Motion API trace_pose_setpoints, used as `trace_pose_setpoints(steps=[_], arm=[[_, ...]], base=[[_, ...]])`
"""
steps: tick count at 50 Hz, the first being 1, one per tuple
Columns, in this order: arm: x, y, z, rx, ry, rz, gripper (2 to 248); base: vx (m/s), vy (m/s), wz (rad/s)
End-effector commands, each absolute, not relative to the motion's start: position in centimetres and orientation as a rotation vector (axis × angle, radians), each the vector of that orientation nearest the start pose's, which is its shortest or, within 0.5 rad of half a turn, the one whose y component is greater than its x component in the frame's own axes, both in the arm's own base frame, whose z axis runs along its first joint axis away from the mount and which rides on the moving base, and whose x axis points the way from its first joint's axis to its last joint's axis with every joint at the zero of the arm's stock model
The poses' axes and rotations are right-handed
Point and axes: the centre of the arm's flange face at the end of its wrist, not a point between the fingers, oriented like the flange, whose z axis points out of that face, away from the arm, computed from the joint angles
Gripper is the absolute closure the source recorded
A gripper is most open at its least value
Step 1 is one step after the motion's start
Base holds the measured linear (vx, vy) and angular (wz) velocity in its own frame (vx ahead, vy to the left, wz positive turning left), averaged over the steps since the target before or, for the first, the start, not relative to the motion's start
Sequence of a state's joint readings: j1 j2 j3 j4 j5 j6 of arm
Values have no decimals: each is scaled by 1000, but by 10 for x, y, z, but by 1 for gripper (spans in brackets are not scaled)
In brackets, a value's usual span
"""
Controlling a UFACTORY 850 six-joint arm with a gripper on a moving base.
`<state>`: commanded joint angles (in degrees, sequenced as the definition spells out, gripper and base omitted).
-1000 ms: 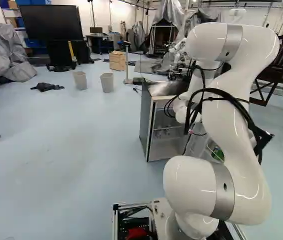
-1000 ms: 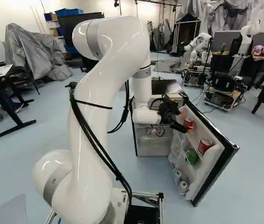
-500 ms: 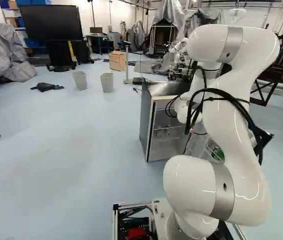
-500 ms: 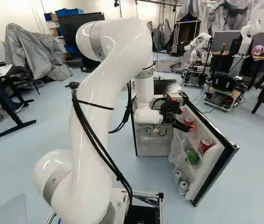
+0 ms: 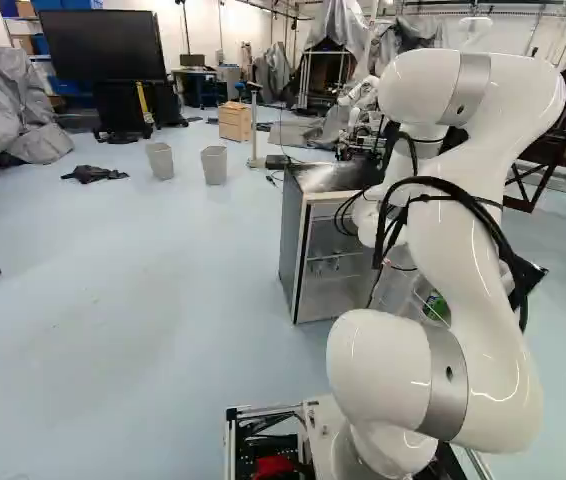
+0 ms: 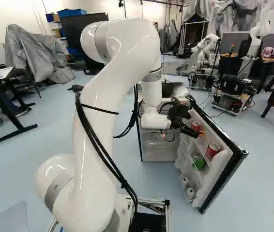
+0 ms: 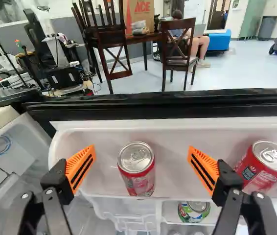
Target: Grab a drink from the fridge
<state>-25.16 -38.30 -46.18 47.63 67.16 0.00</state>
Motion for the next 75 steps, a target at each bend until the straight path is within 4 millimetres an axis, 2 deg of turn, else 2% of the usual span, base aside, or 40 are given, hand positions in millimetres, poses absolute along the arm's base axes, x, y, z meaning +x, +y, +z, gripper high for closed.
trace_pose_setpoints(steps=[10, 29, 75], arm=[[434, -272, 242, 1668, -1308, 1310, 3], [434, -272, 242, 1729, -1162, 1223, 3], [435, -273, 232, 1743, -1149, 1201, 3]], base=[[0, 0, 0], [0, 0, 0], [0, 0, 0]])
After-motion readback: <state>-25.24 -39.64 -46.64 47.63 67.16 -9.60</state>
